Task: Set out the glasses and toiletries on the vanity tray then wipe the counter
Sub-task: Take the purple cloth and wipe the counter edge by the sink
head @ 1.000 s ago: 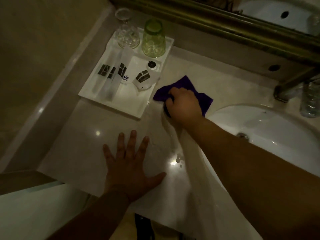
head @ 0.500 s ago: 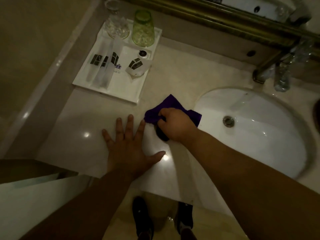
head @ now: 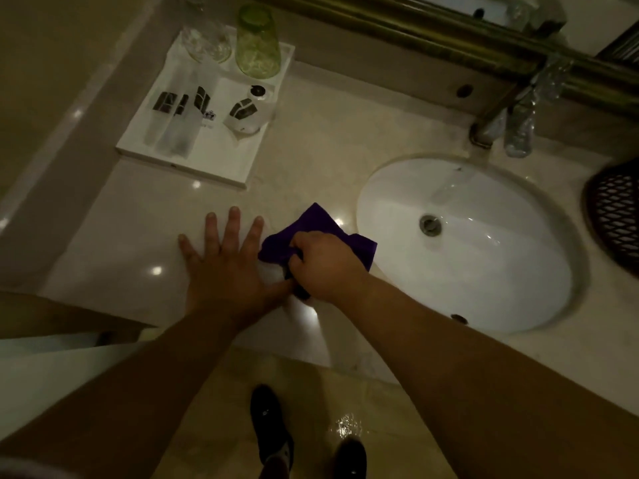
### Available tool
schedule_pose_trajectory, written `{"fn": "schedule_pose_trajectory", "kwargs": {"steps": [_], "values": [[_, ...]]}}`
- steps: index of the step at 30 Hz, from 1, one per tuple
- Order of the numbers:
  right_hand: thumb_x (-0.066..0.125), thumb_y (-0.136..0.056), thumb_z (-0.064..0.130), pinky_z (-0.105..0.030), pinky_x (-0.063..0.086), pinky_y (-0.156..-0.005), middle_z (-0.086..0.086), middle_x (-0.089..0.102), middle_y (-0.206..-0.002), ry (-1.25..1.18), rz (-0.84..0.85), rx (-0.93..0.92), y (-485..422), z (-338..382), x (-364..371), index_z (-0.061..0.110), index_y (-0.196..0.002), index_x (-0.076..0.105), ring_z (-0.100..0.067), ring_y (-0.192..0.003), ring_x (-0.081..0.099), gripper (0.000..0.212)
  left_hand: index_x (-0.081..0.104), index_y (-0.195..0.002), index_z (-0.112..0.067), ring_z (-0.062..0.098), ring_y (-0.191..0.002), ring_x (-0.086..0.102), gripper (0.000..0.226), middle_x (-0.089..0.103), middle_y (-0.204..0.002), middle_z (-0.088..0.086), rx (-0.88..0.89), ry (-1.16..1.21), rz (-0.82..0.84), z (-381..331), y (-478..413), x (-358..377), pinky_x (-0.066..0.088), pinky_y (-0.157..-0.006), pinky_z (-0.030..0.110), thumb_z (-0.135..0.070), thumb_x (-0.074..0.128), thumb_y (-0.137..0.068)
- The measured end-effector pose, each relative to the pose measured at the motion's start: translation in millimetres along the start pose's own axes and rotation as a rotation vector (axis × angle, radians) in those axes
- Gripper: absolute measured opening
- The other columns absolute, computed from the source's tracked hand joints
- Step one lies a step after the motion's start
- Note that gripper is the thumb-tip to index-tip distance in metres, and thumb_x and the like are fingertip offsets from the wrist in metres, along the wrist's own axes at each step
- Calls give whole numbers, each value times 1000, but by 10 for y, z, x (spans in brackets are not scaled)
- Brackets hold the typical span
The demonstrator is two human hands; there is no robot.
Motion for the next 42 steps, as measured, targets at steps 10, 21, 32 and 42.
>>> {"fn": "schedule_pose_trajectory", "kwargs": {"steps": [10, 21, 32, 42], "values": [[50, -99, 28, -32, 45, -69, -1, 62, -94, -26, 40, 20, 670, -286, 52, 20, -102, 62, -19, -85, 58, 15, 7, -161, -28, 33, -153, -5, 124, 1, -169, 7, 232, -34, 134, -715, 434, 94, 3, -112, 74, -103, 21, -64], [49, -100, 27, -41, 55, -79, -6, 65, -99, -67, 26, 44, 1126, -614, 14, 16, -110, 64, -23, -88, 60, 21, -1, -160, -31, 38, -151, -14, 125, -10, -168, 12, 187, -126, 159, -954, 530, 191, -3, -113, 73, -104, 18, -60], [50, -99, 22, -39, 54, -79, -6, 66, -98, -79, -11, 93, 1493, -1019, -98, 13, -108, 66, -23, -90, 61, 20, 2, -161, -23, 36, -151, -15, 127, -9, -168, 9, 266, -142, 165, -1604, 760, 273, 1, -112, 74, -102, 14, -62], [50, -101, 24, -39, 55, -87, -6, 65, -110, -102, 50, 199, 1703, -1385, -117, 16, -120, 63, -22, -98, 61, 24, 10, -161, -24, 33, -153, -10, 129, -1, -169, 7, 242, -102, 111, -1631, 763, 232, 1, -114, 72, -105, 28, -61]]}}
Point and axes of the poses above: each hand's wrist, its own y-axis away from the middle knuckle, its own x-axis out of the palm, z = x × y, the point moved 10 cm from there along -y, towards the middle knuckle
